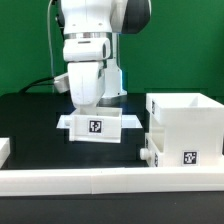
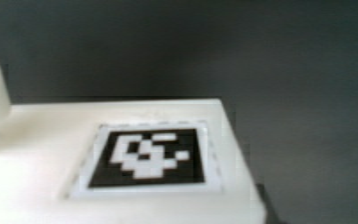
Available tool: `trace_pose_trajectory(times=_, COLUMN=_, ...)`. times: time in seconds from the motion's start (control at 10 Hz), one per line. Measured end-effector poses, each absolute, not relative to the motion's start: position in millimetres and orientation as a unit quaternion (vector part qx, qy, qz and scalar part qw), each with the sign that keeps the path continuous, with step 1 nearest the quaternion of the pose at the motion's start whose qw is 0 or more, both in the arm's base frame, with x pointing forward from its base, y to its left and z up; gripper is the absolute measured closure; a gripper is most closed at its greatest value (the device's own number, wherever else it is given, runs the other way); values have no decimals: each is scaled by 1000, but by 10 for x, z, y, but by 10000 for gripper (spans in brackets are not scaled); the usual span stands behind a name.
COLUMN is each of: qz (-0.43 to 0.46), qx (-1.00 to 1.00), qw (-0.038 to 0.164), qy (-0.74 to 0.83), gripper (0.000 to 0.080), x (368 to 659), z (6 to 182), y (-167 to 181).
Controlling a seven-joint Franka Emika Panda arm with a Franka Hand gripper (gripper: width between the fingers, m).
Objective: Assemble drawer
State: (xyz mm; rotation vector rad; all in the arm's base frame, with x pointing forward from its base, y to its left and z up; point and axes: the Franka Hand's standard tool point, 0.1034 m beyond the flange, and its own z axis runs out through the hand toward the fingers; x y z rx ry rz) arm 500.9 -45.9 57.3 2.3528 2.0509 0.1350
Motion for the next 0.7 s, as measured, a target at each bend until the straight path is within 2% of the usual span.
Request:
trace_pose_trajectory(times=0.2, qz=48, qx=750, qw=17, qy=659, gripper=758, x=5181, z=698, y=-520)
trace_pose_trajectory(times=0.5, qz=43, qx=752, qw=11, qy=658, gripper=758, x=5150, z=666, y=-524)
trace_pose_trajectory(times=0.7, qz=22, qx=747, qw=-12, qy=665, gripper=758, x=5173, z=624, y=-488)
